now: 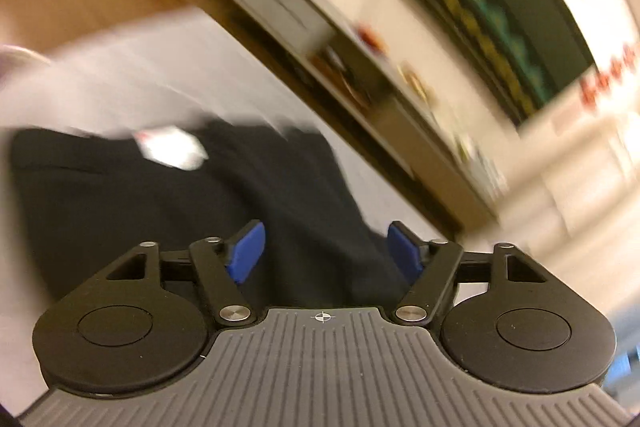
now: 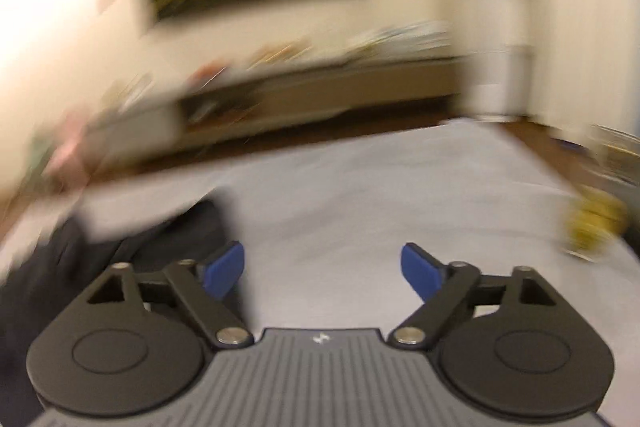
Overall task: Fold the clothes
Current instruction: 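Open both grippers and release the flattened trousers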
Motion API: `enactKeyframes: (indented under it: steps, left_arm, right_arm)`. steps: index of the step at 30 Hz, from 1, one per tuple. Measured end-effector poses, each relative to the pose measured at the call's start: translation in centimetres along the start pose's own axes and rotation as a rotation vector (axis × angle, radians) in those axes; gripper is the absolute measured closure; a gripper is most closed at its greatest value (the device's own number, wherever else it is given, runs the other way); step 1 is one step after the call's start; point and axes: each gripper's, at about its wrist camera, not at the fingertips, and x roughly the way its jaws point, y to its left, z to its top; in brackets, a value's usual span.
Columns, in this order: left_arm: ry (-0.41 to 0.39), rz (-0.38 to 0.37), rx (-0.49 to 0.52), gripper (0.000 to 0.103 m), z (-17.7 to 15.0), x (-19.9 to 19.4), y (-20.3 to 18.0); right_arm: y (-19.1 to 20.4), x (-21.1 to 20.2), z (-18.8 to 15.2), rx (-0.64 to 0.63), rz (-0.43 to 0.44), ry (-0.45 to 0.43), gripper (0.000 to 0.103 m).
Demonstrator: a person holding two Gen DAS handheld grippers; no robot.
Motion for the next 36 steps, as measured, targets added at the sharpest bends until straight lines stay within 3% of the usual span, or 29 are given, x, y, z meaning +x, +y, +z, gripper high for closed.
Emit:
enactKeyframes:
  steps: [2,3,5,8,9,10,11,12,13,15,16,19,23,24,26,27,28,29,32,34,36]
  left_arm:
    - [0.081,-0.001,0.049,0.044,0.1,4.7,-1.5]
    - [0.121,-0.001,0.074,0.053,0.1,7.1,-2.3]
    - [0.188,0.002,0.118,0.057,0.2,11.3,-3.3]
    - [0.17,0.057,0.122,0.059,0.4,12.7,-0.9]
    - [0.164,0.081,0.113,0.059,0.8,12.9,-0.2]
    - [0.156,0.098,0.099,0.059,1.2,13.1,0.6]
    - [0.147,0.1,0.073,0.059,1.6,13.2,1.4]
    - [0.138,0.101,0.047,0.059,2.1,13.2,2.2]
    - [0.129,0.107,0.023,0.059,2.6,13.3,2.9]
    - [0.115,0.145,-0.005,0.061,3.1,13.7,3.8]
    - [0.11,0.159,-0.014,0.07,3.3,13.9,4.3]
    - [0.111,0.144,-0.07,0.084,3.7,13.6,5.9]
    - [0.114,0.113,-0.176,0.093,3.9,13.2,7.6]
    - [0.115,0.112,-0.19,0.093,4.0,13.2,7.9]
    - [0.114,0.122,-0.192,0.093,4.1,13.3,7.7]
    - [0.113,0.129,-0.194,0.093,4.1,13.3,7.7]
    - [0.112,0.135,-0.195,0.093,4.0,13.2,7.6]
    - [0.109,0.141,-0.191,0.093,4.1,13.2,7.6]
    - [0.102,0.152,-0.165,0.086,3.6,12.8,7.1]
    - [0.095,0.157,-0.152,0.076,3.3,12.4,6.8]
    - [0.088,0.154,-0.162,0.075,3.0,12.1,6.9]
  right_arm:
    - [3.0,5.4,0.5,-0.066,0.027,0.101,0.012]
    - [4.2,8.0,0.7,-0.09,0.034,0.147,0.012]
    - [5.8,10.8,0.3,-0.132,0.033,0.189,0.012]
    - [8.0,14.3,-0.3,-0.195,0.027,0.24,0.016]
    - [8.3,14.8,-0.5,-0.214,0.042,0.248,0.029]
    - [8.6,15.0,-0.8,-0.232,0.064,0.253,0.052]
    - [8.8,15.0,-0.9,-0.245,0.082,0.247,0.067]
    - [9.4,15.2,-0.6,-0.272,0.08,0.243,0.101]
    - [10.0,15.3,0.0,-0.314,0.063,0.238,0.1]
    - [11.6,14.6,1.8,-0.415,0.018,0.161,0.1]
    - [12.5,13.5,3.1,-0.479,-0.03,0.082,0.1]
    - [15.2,6.8,6.3,-0.73,-0.253,-0.296,0.1]
    - [14.4,0.5,1.0,-1.188,-0.618,-0.764,0.099]
    - [12.9,0.5,-1.0,-1.27,-0.669,-0.754,0.096]
    - [8.7,1.7,-5.6,-1.403,-0.732,-0.615,0.081]
    - [6.7,2.3,-7.2,-1.394,-0.725,-0.464,0.071]
    - [4.7,2.9,-8.6,-1.347,-0.697,-0.28,0.07]
    - [3.5,2.4,-8.9,-1.229,-0.656,-0.181,0.07]
    - [0.9,-0.5,-8.1,-0.786,-0.511,-0.004,0.066]
    - [0.4,-2.6,-6.4,-0.549,-0.426,0.012,0.06]
    - [0.9,-4.2,-4.3,-0.378,-0.326,-0.009,0.057]
